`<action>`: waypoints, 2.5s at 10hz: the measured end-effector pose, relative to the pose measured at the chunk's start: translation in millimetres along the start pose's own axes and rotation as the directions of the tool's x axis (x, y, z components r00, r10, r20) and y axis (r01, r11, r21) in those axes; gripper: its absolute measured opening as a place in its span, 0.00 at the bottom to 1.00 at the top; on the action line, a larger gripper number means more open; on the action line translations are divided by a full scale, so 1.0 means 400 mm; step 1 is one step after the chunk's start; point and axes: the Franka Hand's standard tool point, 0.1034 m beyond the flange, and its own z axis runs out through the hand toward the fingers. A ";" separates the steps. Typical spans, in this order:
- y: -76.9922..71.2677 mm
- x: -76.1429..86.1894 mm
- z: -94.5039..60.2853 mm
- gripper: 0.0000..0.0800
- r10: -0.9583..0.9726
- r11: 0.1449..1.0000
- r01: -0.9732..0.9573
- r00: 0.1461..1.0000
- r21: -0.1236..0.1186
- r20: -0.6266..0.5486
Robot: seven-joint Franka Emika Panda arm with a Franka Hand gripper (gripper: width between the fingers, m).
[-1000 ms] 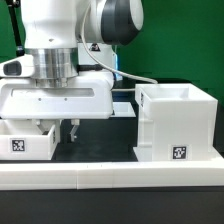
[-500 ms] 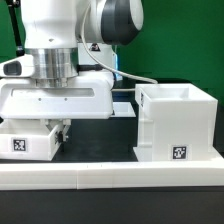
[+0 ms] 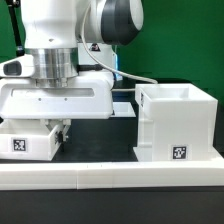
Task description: Assemble drawer
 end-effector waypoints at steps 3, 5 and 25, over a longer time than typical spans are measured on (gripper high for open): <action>-0.012 -0.009 -0.028 0.05 -0.049 0.999 0.049 0.999 0.006 -0.004; -0.018 -0.022 -0.048 0.05 -0.046 0.999 0.046 0.999 0.009 -0.008; -0.052 -0.016 -0.029 0.05 -0.905 0.423 0.906 0.424 -0.016 0.037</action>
Offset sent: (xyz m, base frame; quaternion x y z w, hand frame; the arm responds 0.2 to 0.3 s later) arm -0.0236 0.0130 0.0279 -0.0054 -0.0021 -0.0409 0.9991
